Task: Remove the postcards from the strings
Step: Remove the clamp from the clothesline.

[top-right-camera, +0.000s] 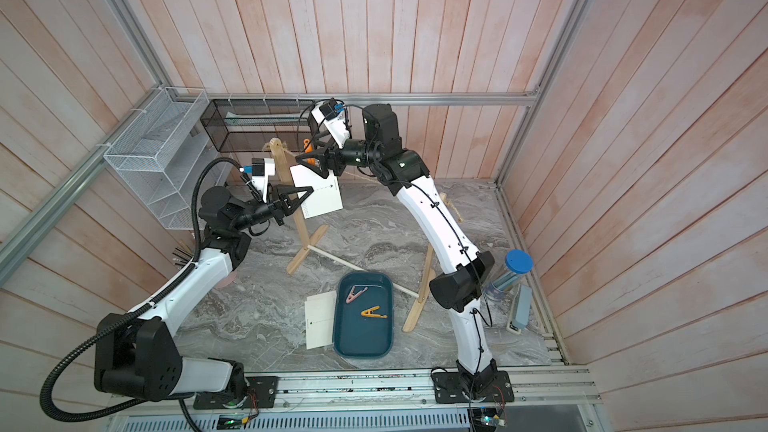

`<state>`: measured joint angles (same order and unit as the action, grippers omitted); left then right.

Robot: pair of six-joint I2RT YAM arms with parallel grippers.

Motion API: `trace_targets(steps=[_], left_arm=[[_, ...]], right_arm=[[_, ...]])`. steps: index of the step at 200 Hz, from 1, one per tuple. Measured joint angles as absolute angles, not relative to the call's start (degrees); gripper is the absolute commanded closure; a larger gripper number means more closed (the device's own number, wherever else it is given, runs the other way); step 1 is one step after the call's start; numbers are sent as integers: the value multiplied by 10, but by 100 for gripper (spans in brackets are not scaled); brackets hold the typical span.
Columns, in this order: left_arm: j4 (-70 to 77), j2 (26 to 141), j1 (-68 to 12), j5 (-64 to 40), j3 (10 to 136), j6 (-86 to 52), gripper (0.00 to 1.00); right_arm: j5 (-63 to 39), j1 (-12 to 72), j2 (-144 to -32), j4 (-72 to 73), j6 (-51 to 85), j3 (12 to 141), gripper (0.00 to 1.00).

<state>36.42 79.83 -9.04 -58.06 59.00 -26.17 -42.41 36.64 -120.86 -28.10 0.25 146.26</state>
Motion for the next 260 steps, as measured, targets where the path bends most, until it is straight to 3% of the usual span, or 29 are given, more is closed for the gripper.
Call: trace_targets(steps=[17,116,181,223,260], left_arm=[[363,798,-90,-583,590,-262,100],[352,798,-85,-602,590,-261,100],[347,798,-81,-619,595,-261,100],[345,801,-77,-628,596,-261,100],[343,801,-74,-632,596,-261,100]], right_arm=[[-429,366,-1209,-281,-2,1463,32],[-477,361,-1211,-279,-1,1463,35],[-508,354,-1221,-278,1,1466,45],[-522,353,-1221,-266,7,1466,58],[-527,352,-1222,-263,11,1466,61]])
